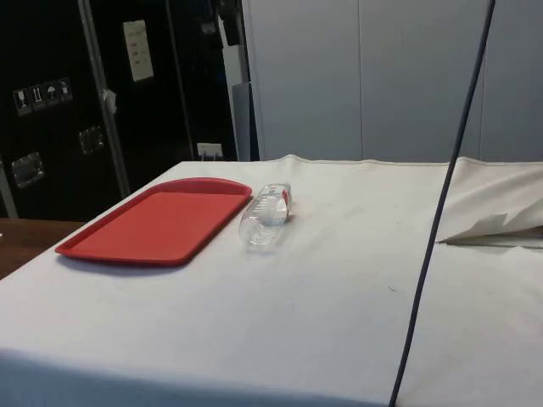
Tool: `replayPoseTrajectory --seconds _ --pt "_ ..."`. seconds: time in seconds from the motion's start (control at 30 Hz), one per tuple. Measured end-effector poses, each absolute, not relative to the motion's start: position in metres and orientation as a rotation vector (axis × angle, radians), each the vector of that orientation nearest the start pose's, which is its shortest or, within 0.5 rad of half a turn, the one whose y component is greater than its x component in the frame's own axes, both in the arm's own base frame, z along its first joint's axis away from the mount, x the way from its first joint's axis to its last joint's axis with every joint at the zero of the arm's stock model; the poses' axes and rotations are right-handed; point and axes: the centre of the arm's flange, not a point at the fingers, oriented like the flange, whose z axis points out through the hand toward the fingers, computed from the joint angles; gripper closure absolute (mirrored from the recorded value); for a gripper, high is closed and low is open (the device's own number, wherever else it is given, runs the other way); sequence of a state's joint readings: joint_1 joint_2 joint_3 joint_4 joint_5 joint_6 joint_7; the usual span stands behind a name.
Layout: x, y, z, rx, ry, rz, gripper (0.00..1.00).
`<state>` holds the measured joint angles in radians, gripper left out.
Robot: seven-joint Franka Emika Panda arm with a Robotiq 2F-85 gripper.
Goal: Place the bottle upright on the tray.
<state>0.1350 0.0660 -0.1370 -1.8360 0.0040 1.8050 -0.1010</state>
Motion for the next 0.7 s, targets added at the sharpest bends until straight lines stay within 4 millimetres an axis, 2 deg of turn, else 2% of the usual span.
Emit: replayPoseTrajectory --seconds 0.7 --pt "0.543 0.003 0.433 -3.136 -0.101 0.083 0.0"
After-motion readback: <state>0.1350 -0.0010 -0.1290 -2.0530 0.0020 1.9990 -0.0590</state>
